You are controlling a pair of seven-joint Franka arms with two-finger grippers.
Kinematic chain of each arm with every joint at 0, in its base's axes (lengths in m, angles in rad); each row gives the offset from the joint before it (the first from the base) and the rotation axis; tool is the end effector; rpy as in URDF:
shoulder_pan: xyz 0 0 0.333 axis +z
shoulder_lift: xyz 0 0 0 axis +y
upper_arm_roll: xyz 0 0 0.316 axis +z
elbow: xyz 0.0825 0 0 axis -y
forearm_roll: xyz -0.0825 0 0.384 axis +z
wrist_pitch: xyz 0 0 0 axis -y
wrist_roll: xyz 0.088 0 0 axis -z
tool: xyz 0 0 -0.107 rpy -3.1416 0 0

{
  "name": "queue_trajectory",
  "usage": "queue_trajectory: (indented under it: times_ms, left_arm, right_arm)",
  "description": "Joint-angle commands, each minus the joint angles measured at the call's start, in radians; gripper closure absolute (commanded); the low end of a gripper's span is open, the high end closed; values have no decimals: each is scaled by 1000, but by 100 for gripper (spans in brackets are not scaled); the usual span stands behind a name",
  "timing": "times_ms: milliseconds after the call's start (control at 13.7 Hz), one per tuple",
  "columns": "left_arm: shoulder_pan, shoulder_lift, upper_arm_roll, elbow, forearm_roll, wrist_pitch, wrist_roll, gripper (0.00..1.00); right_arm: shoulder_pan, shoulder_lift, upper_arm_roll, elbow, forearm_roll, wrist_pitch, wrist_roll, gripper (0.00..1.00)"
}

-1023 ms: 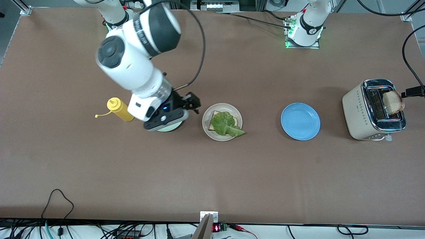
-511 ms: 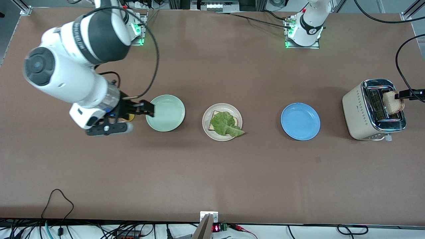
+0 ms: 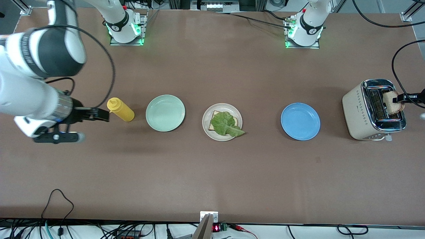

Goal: Make sandwich in beige plate with both arms
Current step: 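Withdraw the right gripper while the left gripper reaches the toaster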

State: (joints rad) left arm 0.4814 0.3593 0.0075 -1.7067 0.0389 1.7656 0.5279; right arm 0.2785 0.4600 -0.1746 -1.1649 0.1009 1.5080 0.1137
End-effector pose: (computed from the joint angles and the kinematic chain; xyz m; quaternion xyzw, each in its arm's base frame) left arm 0.5440 0.2929 0.3617 0.9882 -0.0259 -0.1402 0.0557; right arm 0.6677 0.1083 0.5278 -0.9984 -0.0022 0.0563 0.0053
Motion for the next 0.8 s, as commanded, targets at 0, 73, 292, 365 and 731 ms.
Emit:
queue_trajectory:
  times_ms: [0, 73, 292, 365, 731]
  left_arm:
    - [16, -9, -15, -2, -11, 8, 41, 99]
    - [14, -13, -17, -1, -11, 8, 43, 99]
    - [14, -29, -18, 10, -10, -6, 66, 99]
    - [14, -45, -18, 13, -10, -15, 75, 99]
    - [14, -134, -18, 102, -7, -193, 77, 99]
  right_arm:
    - [-144, -111, 165, -86, -99, -16, 32, 0]
    - [-218, -154, 240, -132, -115, -8, 34, 0]
    - [-294, -262, 310, -231, -113, 14, 35, 0]
    - [-295, -317, 310, -299, -106, 46, 37, 0]
    - [-292, -452, 307, -472, -102, 120, 35, 0]
